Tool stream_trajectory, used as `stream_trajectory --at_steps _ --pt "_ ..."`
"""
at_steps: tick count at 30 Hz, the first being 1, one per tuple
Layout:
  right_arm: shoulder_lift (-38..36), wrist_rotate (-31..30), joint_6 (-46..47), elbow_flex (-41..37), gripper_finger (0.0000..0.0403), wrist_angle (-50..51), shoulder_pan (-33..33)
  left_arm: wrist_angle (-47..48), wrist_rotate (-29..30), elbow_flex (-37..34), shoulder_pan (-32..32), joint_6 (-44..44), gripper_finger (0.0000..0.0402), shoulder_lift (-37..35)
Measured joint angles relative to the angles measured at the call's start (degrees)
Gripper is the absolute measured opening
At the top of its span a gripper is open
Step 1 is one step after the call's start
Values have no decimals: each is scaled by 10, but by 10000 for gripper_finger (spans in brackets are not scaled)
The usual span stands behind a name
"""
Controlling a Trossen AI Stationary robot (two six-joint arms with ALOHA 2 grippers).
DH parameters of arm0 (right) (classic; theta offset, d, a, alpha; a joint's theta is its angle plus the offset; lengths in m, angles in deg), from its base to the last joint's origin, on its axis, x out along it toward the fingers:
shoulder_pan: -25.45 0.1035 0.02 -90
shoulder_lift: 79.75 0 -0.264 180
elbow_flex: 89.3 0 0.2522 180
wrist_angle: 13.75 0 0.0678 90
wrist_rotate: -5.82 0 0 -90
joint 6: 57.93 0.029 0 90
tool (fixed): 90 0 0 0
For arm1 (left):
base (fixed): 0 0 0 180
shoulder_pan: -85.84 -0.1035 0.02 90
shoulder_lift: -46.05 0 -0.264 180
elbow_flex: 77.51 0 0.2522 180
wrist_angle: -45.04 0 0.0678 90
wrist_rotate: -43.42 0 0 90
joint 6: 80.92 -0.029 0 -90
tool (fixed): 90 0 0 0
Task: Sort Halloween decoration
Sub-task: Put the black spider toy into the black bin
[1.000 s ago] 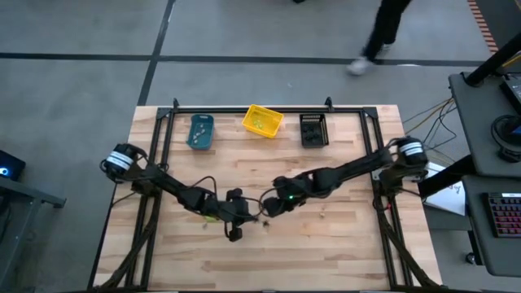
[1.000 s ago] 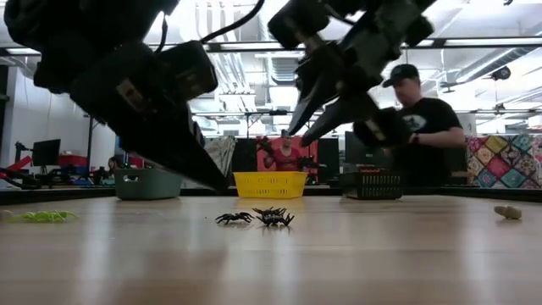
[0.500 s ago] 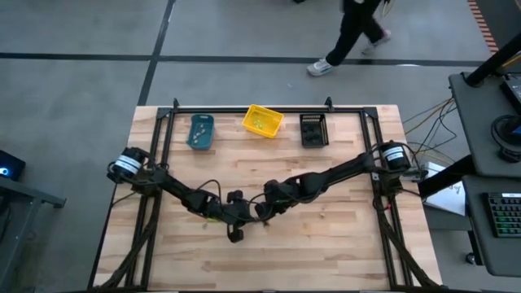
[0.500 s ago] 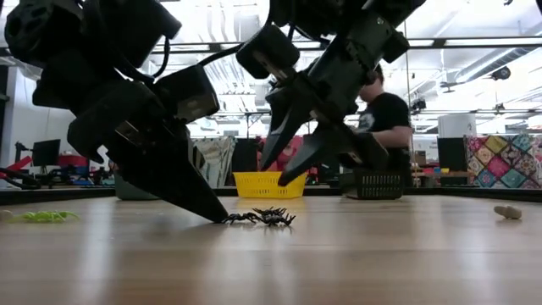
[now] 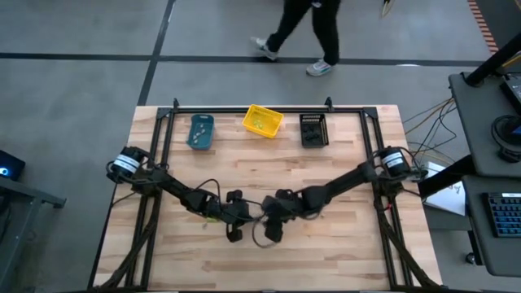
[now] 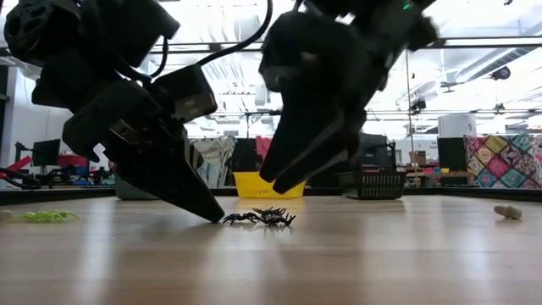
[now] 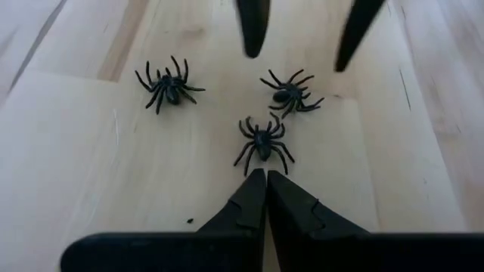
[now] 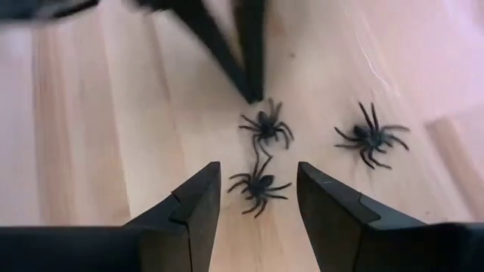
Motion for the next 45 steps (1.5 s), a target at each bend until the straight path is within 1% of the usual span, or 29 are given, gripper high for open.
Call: stream_trajectory --at_steps 2,5,7,12,15,22,32,35,39,45 --pt "0 -39 -42 0 164 -3 16 0 0 0 0 -4 0 -1" --pt "0 -93 -71 -4 164 0 28 -3 0 -1 1 -5 0 -2" --pt "0 -109 -89 -4 164 -4 29 -4 0 -1 2 -5 0 -2" --pt "0 -109 -143 -4 164 -40 29 -11 0 -1 2 -5 0 -2" --pt "0 -109 -160 -4 164 -55 29 -12 2 -1 2 -5 0 -2" --pt "0 -109 -160 -16 164 -65 29 -15 3 -1 2 -6 0 -3" --pt "2 -109 -160 -36 164 -107 26 -15 14 0 2 -6 0 -3" --pt "18 -106 -157 -34 164 -124 25 -15 15 -1 2 -6 0 -3" --pt "50 -98 -130 -21 164 -127 25 -15 17 -1 2 -6 0 -3" --pt "75 -88 -130 3 156 -125 25 -15 17 -4 3 -4 0 -3"
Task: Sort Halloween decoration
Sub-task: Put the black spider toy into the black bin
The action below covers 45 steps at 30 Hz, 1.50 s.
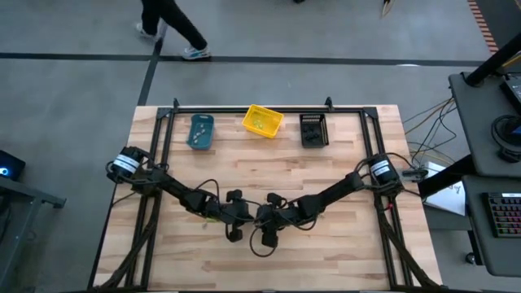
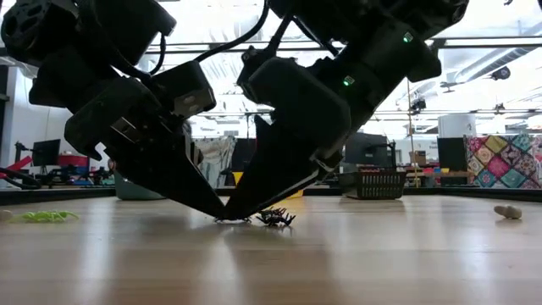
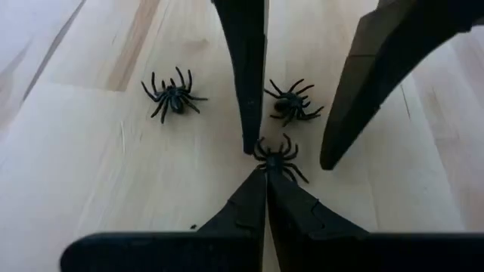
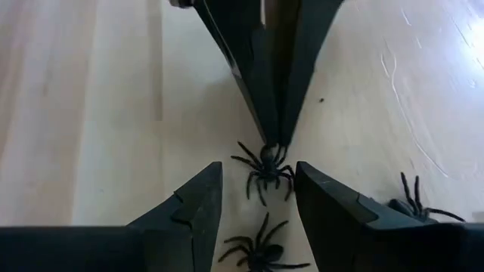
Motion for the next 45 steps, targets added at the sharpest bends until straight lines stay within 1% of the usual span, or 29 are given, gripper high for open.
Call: stream_trajectory --at_steps 7,21,24,27,31,36,39,45 --pt "6 -3 0 10 120 31 0 -1 0 -2 3 7 0 0" --pt "7 -5 0 11 27 43 0 -1 0 -5 3 8 0 0" --pt "7 -5 0 11 13 43 0 -1 0 -5 3 8 0 0" --pt "6 -5 0 11 9 44 0 18 0 -5 3 8 0 -8" --pt "1 -5 0 10 9 49 0 47 9 -5 3 -4 0 -46" --pt "-13 -6 4 9 8 55 0 96 16 -8 3 -19 0 -118" --pt "-26 -3 20 9 8 59 -4 122 32 -18 3 -19 0 -165" --pt "-48 -1 35 9 8 72 -12 125 59 -56 3 -5 0 -241"
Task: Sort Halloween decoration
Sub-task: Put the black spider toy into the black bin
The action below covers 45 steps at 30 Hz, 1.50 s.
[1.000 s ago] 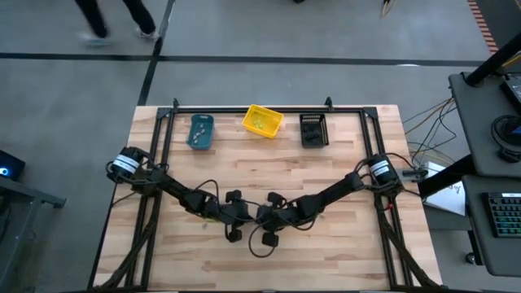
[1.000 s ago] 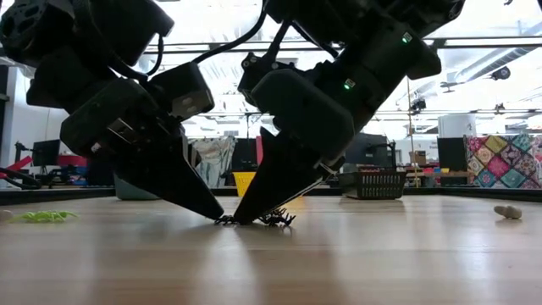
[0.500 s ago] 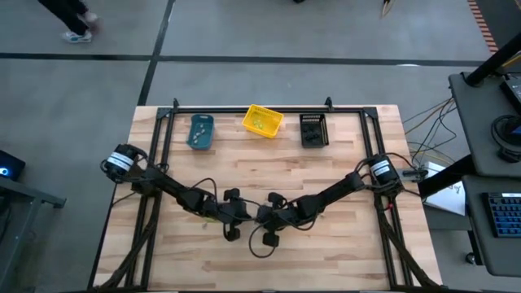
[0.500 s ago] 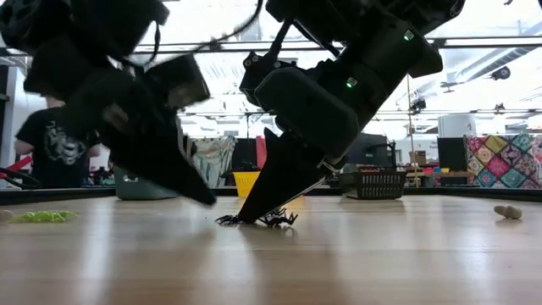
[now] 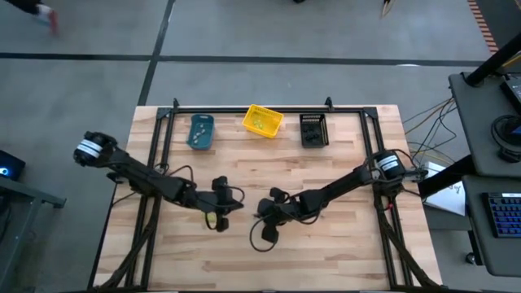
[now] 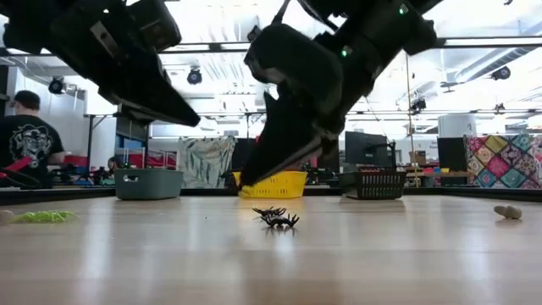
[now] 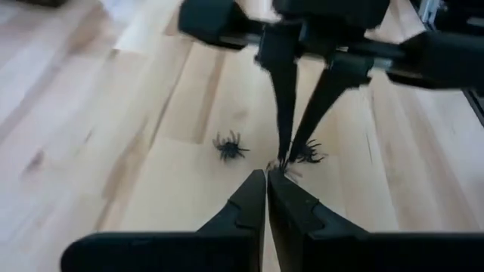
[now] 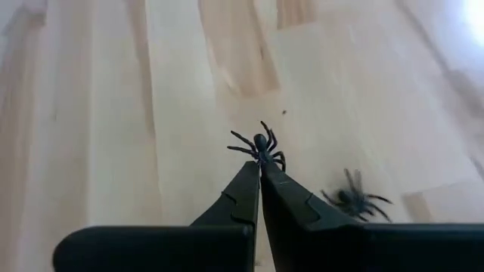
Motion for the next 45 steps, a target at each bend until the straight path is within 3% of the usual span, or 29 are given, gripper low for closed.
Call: stream_trajectory --at_steps 5,14,28,37,45 --pt "-14 2 29 0 8 21 -19 2 17 -24 1 21 0 -34" --pt "-20 66 98 0 8 30 -68 -6 17 -27 4 26 0 -35" --pt "-72 219 214 0 8 46 -169 -21 17 -10 12 34 0 -42" --pt "-165 225 151 0 8 174 -256 -21 26 -2 11 41 0 -61" --pt "-241 221 35 0 8 337 -410 -12 32 11 -2 45 0 -66"
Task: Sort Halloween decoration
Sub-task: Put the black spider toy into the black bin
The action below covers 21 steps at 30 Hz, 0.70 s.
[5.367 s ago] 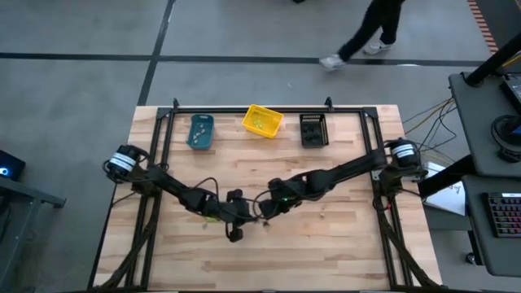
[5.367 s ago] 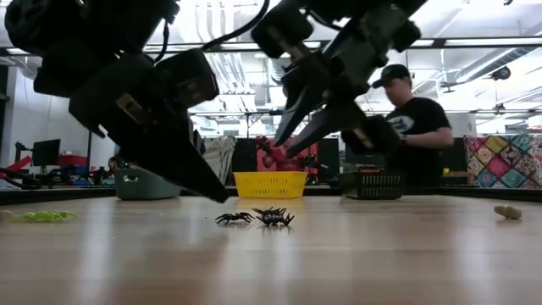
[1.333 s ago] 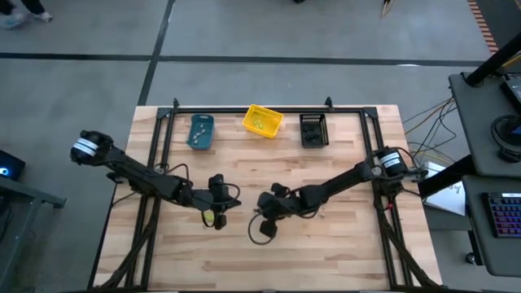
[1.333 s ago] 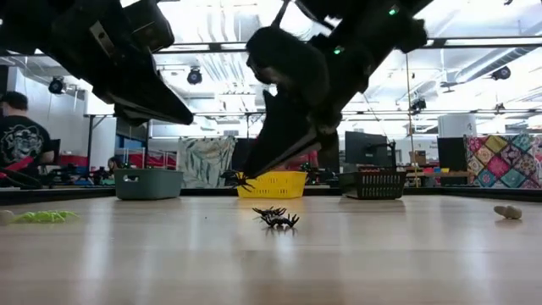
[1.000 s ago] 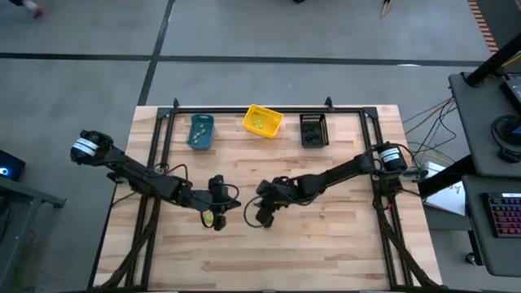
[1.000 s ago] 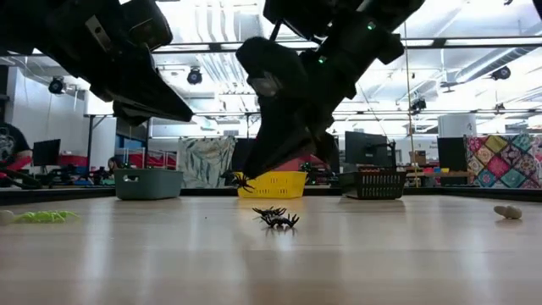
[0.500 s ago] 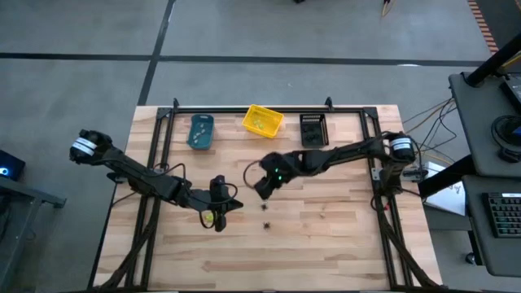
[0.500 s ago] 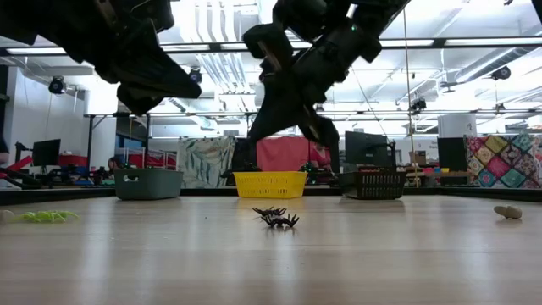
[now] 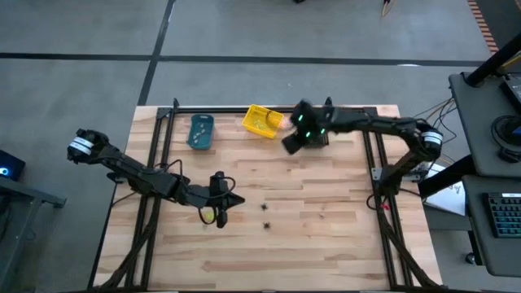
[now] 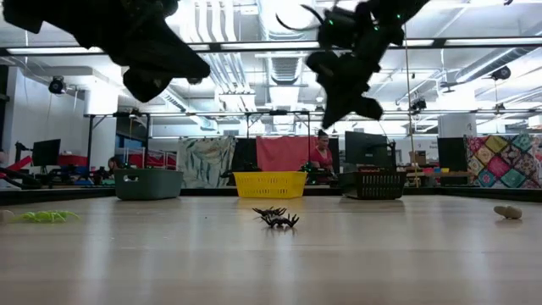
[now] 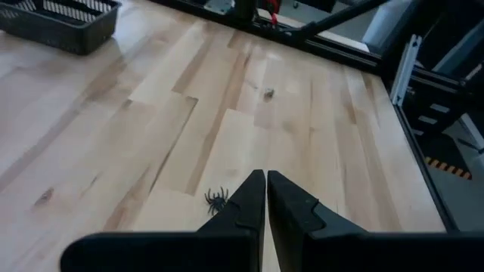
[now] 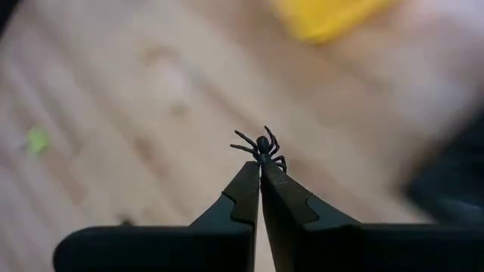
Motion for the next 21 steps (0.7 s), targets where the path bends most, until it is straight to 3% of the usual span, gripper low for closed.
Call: stream_trajectory --at_steps 5,10,21 --pt "-16 -29 -58 0 8 82 -124 25 0 23 -30 -3 0 0" --pt "9 -30 -94 -19 8 65 -216 64 -1 42 -66 -24 0 0" --pt "59 -30 -137 -32 9 -10 -245 92 -5 56 -117 -35 0 0"
